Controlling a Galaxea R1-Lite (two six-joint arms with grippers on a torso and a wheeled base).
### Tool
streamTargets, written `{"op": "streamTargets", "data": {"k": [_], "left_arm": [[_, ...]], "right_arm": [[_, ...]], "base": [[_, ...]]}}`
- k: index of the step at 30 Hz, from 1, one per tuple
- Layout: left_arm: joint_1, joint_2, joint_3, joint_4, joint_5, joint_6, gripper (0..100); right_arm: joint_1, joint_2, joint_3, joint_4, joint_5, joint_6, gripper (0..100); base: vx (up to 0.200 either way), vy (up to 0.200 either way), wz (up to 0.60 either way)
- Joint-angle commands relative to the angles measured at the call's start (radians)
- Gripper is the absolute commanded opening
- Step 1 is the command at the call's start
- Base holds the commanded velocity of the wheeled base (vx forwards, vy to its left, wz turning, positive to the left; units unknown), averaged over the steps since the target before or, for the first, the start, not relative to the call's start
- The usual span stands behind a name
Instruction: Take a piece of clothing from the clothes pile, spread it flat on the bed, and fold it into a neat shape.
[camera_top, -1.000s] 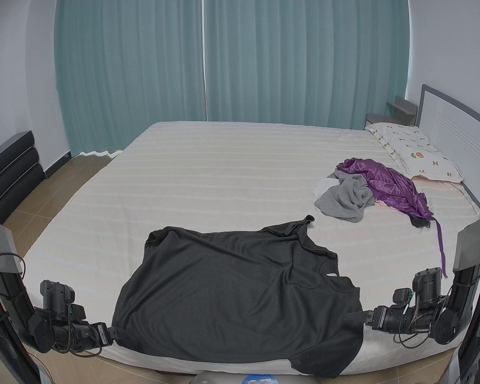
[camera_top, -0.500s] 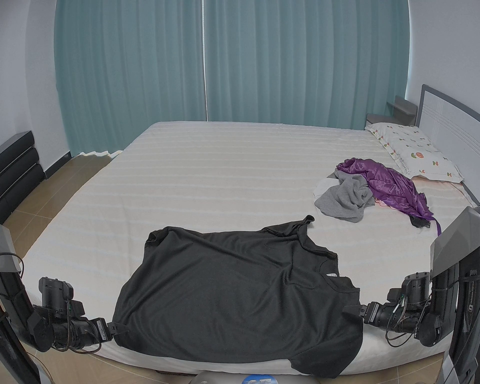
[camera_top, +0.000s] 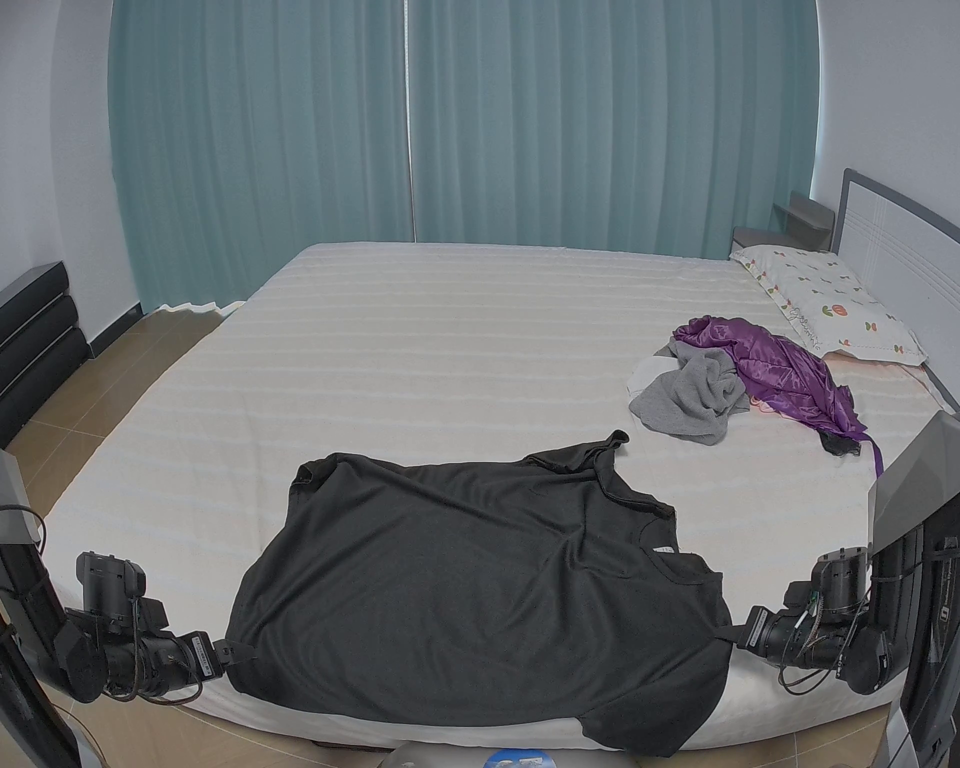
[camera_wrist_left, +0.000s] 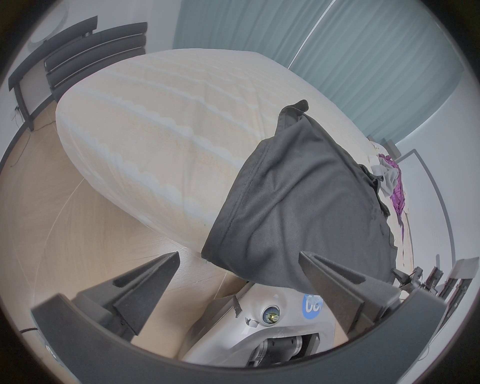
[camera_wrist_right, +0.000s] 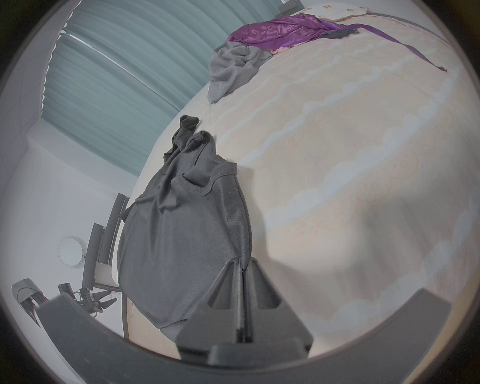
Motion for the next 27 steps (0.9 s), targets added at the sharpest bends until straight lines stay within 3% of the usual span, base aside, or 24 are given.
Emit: {"op": "streamTargets", "data": {"k": [1, 14, 15, 20, 27], "left_arm": [[-0.001, -0.006, -0.014, 0.0, 0.002, -0.027, 100], [-0.006, -0.056, -0.02, 0.004, 0.003, -0.046, 100], [-0.004, -0.069, -0.02, 0.006, 0.003, -0.046, 100], [-0.004, -0.07, -0.023, 0.006, 0.009, -0.044, 100], [-0.006, -0.078, -0.029, 0.001, 0.009, -0.049, 100]], "right_arm": [[-0.02, -0.025, 0.02, -0.002, -0.002, 0.002, 0], [-0.021, -0.131, 0.02, 0.19, -0.001, -0.01, 0], [-0.017, -0.133, 0.02, 0.229, -0.001, -0.019, 100], [-0.012, -0.151, 0.02, 0.211, -0.001, -0.01, 100], [-0.009, -0.317, 0.02, 0.196, 0.01, 0.113, 100]], "base": [[0.0, 0.0, 0.0], [0.0, 0.0, 0.0], [0.0, 0.0, 0.0], [0.0, 0.0, 0.0], [0.0, 0.0, 0.0]]}}
